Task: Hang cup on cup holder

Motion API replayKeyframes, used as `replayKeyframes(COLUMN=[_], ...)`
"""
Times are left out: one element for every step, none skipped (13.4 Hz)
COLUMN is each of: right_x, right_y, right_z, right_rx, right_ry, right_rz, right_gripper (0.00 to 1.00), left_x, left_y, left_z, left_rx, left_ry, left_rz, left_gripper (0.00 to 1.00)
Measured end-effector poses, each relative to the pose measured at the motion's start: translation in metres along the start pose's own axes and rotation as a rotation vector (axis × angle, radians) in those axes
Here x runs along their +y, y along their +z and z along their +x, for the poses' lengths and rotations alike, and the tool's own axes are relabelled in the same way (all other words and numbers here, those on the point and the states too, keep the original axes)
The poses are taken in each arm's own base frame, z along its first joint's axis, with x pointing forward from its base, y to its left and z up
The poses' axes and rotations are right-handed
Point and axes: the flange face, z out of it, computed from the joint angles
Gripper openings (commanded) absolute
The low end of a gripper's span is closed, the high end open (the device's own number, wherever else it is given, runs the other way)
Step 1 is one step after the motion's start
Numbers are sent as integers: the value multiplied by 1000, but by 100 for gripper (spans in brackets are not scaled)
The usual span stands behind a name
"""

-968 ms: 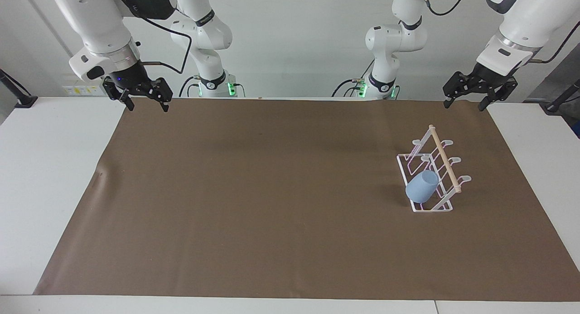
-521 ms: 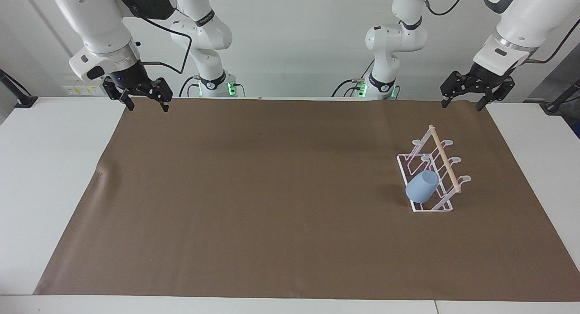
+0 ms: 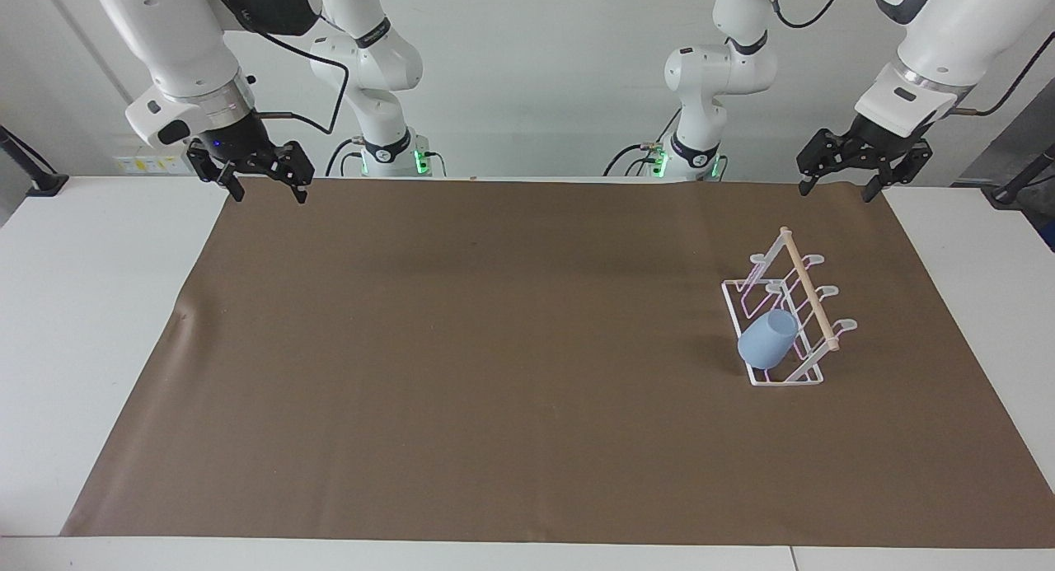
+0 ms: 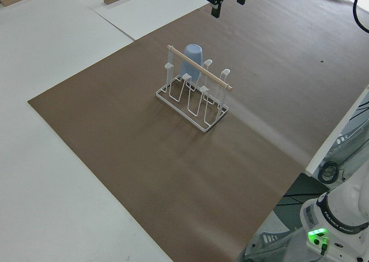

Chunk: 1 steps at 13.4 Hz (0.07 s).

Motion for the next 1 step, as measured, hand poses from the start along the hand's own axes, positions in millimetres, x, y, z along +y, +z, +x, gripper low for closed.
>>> replayKeyframes(right_x=[0], right_y=[0], right_z=[0], right_rx=[0], right_ry=[0], right_rz=[0], right_gripper=[100], left_x=[0], left_y=[0], left_z=[0], left_rx=[0], left_ry=[0], left_rz=[0], left_gripper=[100])
